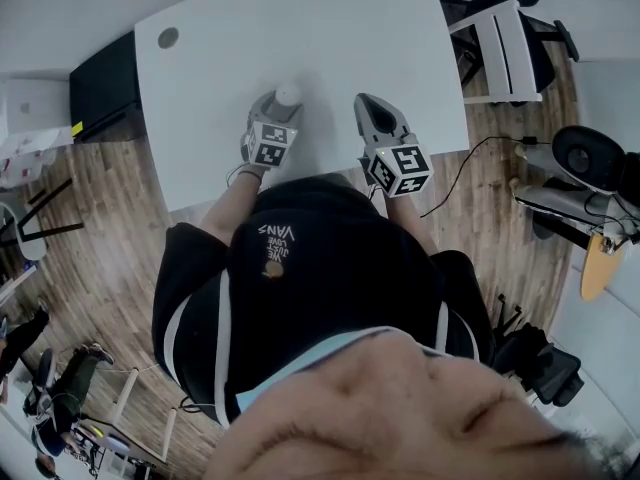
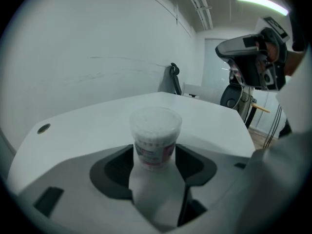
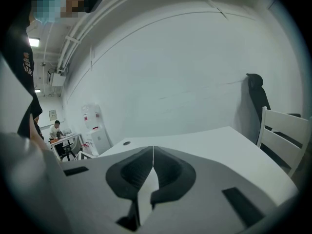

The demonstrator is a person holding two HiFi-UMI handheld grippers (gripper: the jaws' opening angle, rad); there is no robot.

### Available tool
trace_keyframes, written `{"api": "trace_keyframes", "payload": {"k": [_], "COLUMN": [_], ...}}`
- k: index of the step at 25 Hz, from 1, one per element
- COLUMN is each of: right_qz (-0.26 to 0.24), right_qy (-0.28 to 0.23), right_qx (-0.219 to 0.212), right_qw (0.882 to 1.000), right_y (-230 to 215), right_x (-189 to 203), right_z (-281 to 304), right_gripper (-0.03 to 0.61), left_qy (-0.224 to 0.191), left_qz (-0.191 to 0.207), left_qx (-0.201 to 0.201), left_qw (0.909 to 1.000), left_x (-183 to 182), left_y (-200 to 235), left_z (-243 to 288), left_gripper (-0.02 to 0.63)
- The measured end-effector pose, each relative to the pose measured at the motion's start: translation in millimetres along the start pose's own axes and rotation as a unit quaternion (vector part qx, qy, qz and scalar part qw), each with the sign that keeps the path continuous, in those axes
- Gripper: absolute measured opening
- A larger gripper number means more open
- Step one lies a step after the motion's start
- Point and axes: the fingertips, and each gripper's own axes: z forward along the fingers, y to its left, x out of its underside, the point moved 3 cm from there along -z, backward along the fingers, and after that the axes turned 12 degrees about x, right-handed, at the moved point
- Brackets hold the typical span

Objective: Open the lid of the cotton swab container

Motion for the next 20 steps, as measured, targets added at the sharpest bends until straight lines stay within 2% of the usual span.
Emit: {"api": "trace_keyframes", "payload": {"k": [2,20], "right_qz": [0.001,-0.013], "right_qy": [0.001,-0.009], "right_qx": [-0.001,-0.01], "right_qw": [1.0,1.0], "right_y": [0.3,6.4], "right_x": [1.6,-7.1], "right_z": [0.1,3.7], "right_gripper": [0.014,0.013], "left_qy": [0.0,0.001], "left_qz": [0.0,0.003], "left_qx": [-0.006,-0.01], "left_qw": [1.0,0.9999], "left_x": [0.7,-3.0], "left_y": [1.0,8.5], "left_z": [-0.6,-5.1], "left_gripper": [0.259,0.249]}}
